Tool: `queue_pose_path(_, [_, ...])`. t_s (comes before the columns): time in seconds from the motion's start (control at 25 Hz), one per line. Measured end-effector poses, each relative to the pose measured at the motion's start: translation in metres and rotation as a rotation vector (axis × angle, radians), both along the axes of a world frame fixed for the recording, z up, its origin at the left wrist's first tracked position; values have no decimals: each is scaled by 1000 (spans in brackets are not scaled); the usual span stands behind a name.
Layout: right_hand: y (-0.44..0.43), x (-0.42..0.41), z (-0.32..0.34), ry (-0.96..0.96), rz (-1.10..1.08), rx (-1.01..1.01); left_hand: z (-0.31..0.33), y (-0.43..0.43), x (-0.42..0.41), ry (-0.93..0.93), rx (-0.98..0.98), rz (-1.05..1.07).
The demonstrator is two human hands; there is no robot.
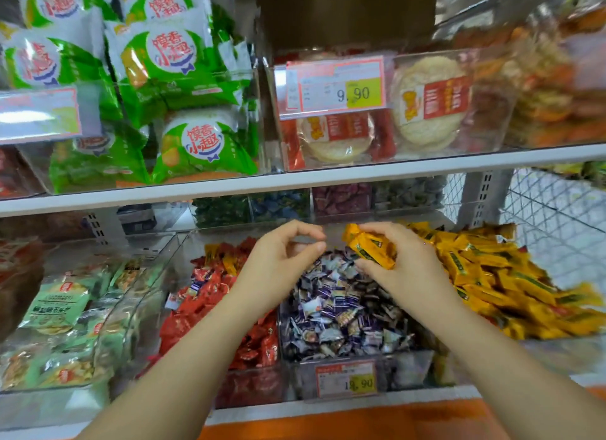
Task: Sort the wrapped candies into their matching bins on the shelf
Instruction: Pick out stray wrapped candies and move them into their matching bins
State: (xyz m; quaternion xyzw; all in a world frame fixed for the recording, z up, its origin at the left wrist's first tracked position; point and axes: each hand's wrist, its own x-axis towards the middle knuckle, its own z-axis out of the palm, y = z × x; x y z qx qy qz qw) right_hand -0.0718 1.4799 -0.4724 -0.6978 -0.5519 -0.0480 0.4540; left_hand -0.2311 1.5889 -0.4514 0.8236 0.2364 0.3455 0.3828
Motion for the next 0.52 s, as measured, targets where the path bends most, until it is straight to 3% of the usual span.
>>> queue_pose_path(0.24, [-28, 93, -17, 37, -458, -47, -14, 2, 28, 101, -3, 10])
queue_pose_path(0.4, [-31, 110, -23, 75, -500, -190, -18, 5, 34, 113, 10, 15])
queue_pose_path(0.52, [-25, 100, -19, 23, -475, -191, -19, 11, 33, 123, 27, 25])
